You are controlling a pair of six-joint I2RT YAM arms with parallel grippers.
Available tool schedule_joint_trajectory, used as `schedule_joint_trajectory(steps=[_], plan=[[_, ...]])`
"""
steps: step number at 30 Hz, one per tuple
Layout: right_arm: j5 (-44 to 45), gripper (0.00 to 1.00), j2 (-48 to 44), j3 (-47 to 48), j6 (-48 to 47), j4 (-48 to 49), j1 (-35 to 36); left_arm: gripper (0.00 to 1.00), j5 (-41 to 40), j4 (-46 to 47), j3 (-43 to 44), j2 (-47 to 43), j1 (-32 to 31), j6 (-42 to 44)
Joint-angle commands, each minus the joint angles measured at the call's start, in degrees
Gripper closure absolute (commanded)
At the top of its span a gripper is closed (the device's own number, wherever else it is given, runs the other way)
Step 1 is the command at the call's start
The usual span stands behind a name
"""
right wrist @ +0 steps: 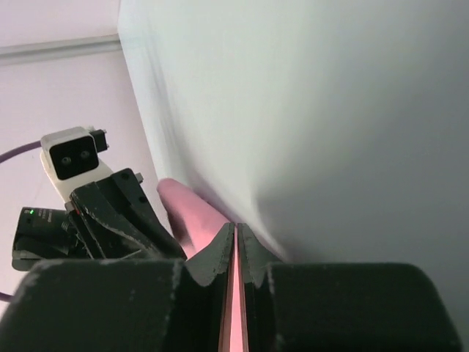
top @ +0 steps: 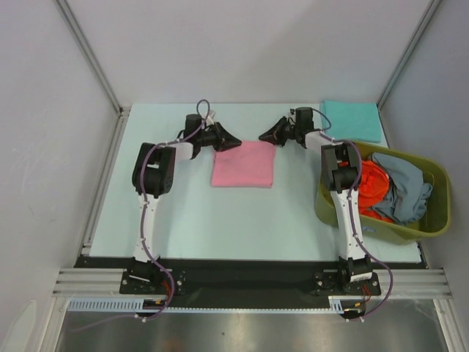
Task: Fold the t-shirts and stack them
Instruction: Fold the tshirt
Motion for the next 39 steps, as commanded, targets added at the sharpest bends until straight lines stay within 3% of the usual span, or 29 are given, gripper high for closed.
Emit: schedule_joint_trajectory(steps=[1, 7, 13, 19, 21, 25, 29, 34, 39], plan=[[0.89, 0.91, 1.2, 10.01, -3.5, -12.25, -0.95, 0.8, -0.98, -8.88, 7.63, 0.85, 4.0, 5.14], [1.16, 0.84, -3.45, 18.05, -12.37, -29.09, 0.63, 0.81, 2.26, -16.63, 10.65, -1.07, 5.33, 8.92], [1.78, 0.73, -14.7, 4.54, -20.11, -36.75, 5.29, 0.8, 2.53, -20.51, 0.31, -12.74, 4.89, 12.63], [1.25, 0.68, -20.77, -9.79, -28.46, -39.73, 9.68, 0.82, 5.25, -8.05, -15.5, -20.13, 2.08, 3.85], [2.03, 0.72, -22.0, -12.61, -30.84, -39.74, 9.95, 0.82, 4.73, -2.85, -19.57, -22.07, 1.2, 0.94], [0.21, 0.81, -24.81, -19.03, -28.22, -34.04, 8.46, 0.84, 4.29, -7.14, -22.48, -23.31, -2.22, 4.01], [-5.58, 0.94, -22.9, -17.74, -29.35, -37.0, 6.88, 0.87, 4.55, -3.37, -28.09, -23.49, -3.2, 1.02], [-4.48, 1.0, -19.46, -11.57, -40.31, -51.93, 6.0, 0.89, 0.86, -17.33, -25.57, -20.86, -2.06, 12.61], [-5.16, 1.0, -23.67, -9.91, -42.36, -52.84, 6.52, 0.89, 0.25, -23.21, -23.63, -22.34, -1.79, 17.53]])
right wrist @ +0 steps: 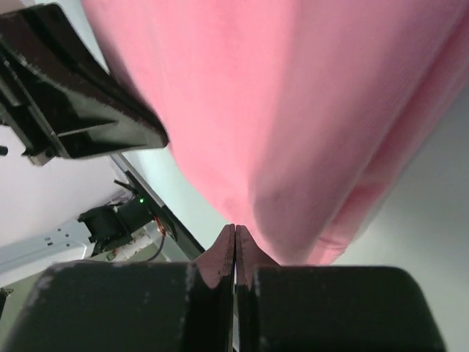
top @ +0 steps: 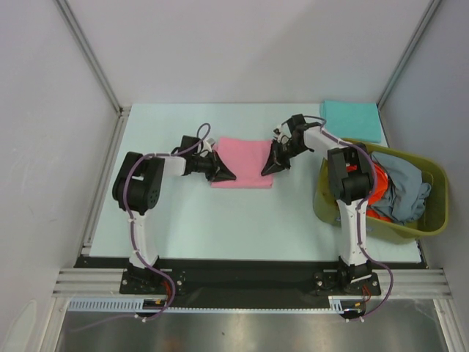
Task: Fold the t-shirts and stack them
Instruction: Fold the tshirt
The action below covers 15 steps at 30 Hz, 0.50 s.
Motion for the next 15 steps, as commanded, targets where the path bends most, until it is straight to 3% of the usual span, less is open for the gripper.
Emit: schedule_joint_trajectory(steps=[1, 10, 15], plan=[[-3.87, 1.0, -3.9, 3.06, -3.57, -3.01, 2.32, 0.88, -1.52, -6.75, 3.4, -2.67, -0.02, 7.29], [-7.04, 0.96, 1.9, 3.15, 5.66, 5.69, 9.19, 0.9, -4.34, -12.56, 0.78, -5.23, 1.29, 8.18], [-6.79, 0.98, 7.44, 9.2, 4.18, 0.36, 7.53, 0.91, -5.04, -15.8, 2.53, -0.5, 2.96, 9.84]])
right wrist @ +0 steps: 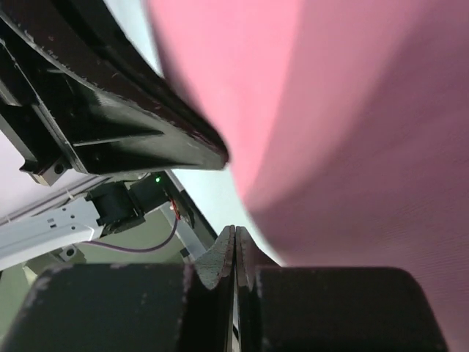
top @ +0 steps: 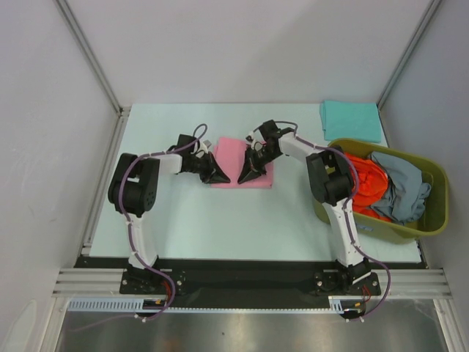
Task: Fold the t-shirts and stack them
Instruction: Fold the tshirt
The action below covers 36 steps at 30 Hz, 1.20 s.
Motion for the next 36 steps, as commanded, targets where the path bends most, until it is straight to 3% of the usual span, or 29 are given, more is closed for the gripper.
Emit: schedule_joint_trajectory(steps=[1, 7, 15, 19, 23, 29, 36], plan=[[-0.93, 0.98, 2.39, 3.84, -1.37, -4.56, -3.1, 0.92, -1.26, -4.38, 2.33, 2.9, 1.63, 3.46], [5.81, 0.99, -2.08, -3.54, -6.22, -10.2, -7.85, 0.93, -3.11, -6.93, 2.08, 2.56, 1.98, 6.01], [14.0, 1.0, -7.35, -11.36, -12.81, -14.25, -9.17, 0.93, -2.93, -6.93, 1.99, 3.26, 2.07, 6.63], [20.77, 1.0, -11.22, -8.31, -9.83, -16.53, -8.29, 0.93, -3.2, -8.07, 2.08, 2.74, 2.07, 7.25], [16.66, 1.0, -10.1, 2.75, -8.69, -18.29, -4.09, 0.93, -2.06, -8.87, 1.99, -0.42, 1.63, 6.55], [3.74, 0.99, -0.7, 10.95, -2.98, -14.08, 0.49, 0.9, -3.37, -9.05, 2.17, -8.42, -0.13, 4.53], [4.42, 0.99, 4.51, 11.58, -2.35, -11.52, 0.76, 0.92, -4.69, -9.22, 8.4, 0.44, 1.19, 4.96]])
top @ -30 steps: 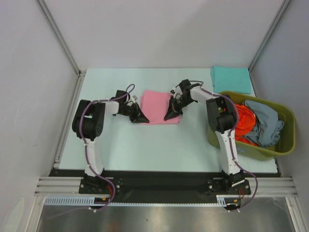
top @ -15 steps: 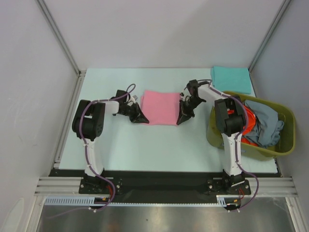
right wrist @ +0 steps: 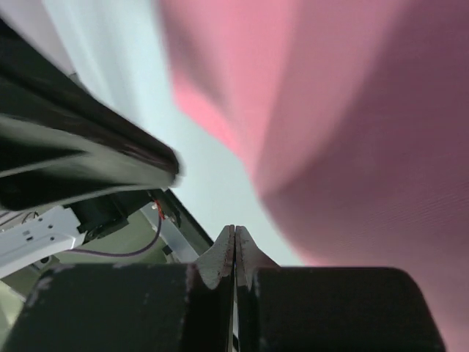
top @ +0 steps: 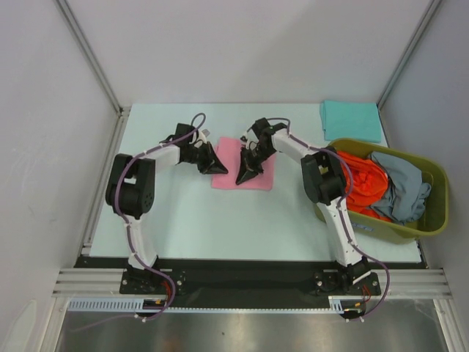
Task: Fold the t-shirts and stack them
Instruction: Fold the tshirt
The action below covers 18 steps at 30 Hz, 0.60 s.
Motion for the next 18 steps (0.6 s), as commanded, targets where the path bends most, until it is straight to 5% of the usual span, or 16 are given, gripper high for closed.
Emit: schedule_joint_trajectory(steps=[1, 8, 12, 13, 18], plan=[[0.65, 0.99, 0.53, -1.71, -0.03, -1.21, -2.01, 0.92, -3.3, -0.82, 2.68, 4.34, 0.91, 1.33], [18.75, 0.91, -10.63, -6.12, -5.4, -5.0, -3.95, 0.92, -5.6, -2.59, 0.4, 0.14, 1.79, 4.06], [25.07, 0.57, -16.52, -6.56, -2.78, -2.02, -5.88, 0.9, -7.45, -5.39, -0.83, -6.36, 1.26, 6.69], [25.79, 0.42, -17.22, -6.99, -0.59, -0.79, -6.75, 0.9, -7.36, -5.92, -1.88, -7.25, 1.26, 7.13], [24.91, 0.25, -13.29, -4.29, 4.61, 5.47, -12.38, 0.88, -3.33, -3.21, -7.15, -12.09, 1.26, 5.74]])
